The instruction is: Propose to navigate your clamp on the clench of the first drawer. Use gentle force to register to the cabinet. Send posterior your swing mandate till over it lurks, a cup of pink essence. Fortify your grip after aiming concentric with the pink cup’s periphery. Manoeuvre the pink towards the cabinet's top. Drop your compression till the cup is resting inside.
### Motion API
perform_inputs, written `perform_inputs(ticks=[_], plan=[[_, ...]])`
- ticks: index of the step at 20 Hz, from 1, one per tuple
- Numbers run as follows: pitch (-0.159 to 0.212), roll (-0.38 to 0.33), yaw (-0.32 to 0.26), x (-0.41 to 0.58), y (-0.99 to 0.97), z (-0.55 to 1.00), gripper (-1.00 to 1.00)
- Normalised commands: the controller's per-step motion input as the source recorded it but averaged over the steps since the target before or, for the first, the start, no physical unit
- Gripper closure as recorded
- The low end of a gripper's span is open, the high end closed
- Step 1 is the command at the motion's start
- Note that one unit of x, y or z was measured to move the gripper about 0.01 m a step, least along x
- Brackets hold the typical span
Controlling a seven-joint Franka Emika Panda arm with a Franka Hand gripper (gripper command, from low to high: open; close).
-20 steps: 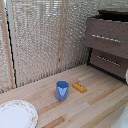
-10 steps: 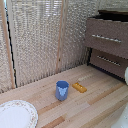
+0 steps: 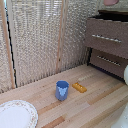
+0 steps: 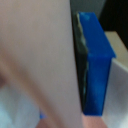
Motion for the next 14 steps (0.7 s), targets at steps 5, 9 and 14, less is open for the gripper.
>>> perform_inputs(ticks=[5, 9, 14], plan=[[0.000, -0.021, -0.008, -0.129, -0.14, -0.43, 1.00], [0.000, -0.045, -0.028, -0.127, 0.00, -0.42, -1.00], [-0.002, -0.001, 0.016, 0.002, -0.25, 0.23, -1.00]])
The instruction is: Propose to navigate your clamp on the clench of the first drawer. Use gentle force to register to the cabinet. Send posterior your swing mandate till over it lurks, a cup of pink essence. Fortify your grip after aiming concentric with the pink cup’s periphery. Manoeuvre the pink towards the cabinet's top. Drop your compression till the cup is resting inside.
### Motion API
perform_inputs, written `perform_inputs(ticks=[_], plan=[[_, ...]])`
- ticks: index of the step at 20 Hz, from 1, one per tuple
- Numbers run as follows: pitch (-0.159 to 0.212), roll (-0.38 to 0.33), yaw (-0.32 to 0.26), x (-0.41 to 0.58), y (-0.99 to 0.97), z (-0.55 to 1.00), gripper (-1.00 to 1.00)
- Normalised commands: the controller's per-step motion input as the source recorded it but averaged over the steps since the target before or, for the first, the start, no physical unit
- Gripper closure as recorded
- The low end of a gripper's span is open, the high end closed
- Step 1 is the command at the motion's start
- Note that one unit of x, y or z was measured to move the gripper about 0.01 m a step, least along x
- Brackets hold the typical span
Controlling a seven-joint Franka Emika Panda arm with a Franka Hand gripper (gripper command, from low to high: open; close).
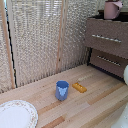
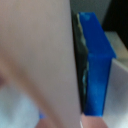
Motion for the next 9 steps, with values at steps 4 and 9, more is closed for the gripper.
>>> perform_inputs(ticks=[4, 9], plan=[[0.021, 0.001, 0.021, 0.011, -0.16, 0.93, -1.00], [0.080, 0.007, 0.039, -0.001, 0.02, 0.98, -1.00]])
